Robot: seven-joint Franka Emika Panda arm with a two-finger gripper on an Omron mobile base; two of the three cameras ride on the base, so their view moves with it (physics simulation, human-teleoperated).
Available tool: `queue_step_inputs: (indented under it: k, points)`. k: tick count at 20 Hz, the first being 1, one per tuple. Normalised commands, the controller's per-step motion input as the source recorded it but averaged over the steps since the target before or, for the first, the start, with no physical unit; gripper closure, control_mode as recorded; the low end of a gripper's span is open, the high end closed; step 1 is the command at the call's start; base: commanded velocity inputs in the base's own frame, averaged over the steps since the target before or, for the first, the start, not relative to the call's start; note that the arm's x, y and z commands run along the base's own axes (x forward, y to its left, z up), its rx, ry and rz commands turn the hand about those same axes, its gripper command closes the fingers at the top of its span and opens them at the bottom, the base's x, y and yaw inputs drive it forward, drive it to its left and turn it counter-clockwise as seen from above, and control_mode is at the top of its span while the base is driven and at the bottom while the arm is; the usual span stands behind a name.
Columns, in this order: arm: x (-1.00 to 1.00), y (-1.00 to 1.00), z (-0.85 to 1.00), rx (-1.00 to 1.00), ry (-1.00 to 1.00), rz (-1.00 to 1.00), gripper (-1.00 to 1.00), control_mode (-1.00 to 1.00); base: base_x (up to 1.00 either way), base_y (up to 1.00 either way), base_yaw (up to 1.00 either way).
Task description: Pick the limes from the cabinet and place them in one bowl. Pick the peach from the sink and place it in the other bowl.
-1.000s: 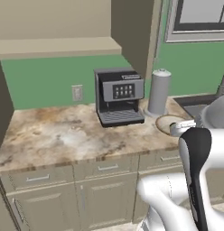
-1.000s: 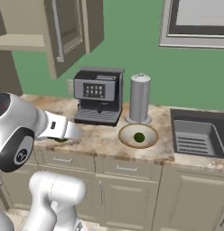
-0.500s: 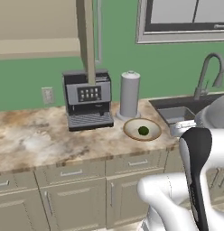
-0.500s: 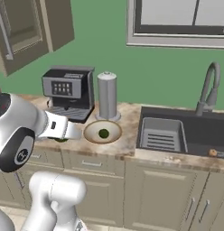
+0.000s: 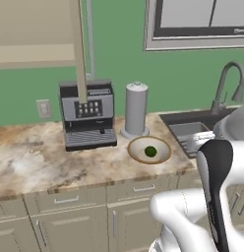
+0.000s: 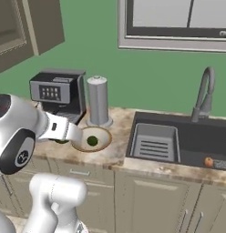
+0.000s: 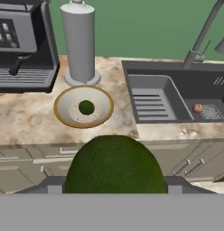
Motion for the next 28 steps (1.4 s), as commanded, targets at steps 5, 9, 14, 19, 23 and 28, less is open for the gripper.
queue_step_inputs:
  k: [5,9,14,19,23,28]
  points:
    - [0.0,0.0,0.0,0.0,0.0,0.0,1.0,1.0,0.62,-0.17,0.1]
    - [0.0,0.0,0.0,0.0,0.0,0.0,1.0,1.0,0.44,-0.21,0.09]
    - [0.02,0.0,0.0,0.0,0.0,0.0,1.0,-1.0,0.01,-0.01,0.01]
    - [0.54,0.0,-0.36,0.02,-0.01,0.06,1.0,-1.0,0.0,0.0,0.0]
    - [0.85,-0.05,-0.44,0.01,0.13,0.14,1.0,-1.0,0.0,0.0,0.0]
    - [0.58,0.0,-0.54,0.0,0.19,0.09,1.0,-1.0,0.0,0.0,0.0]
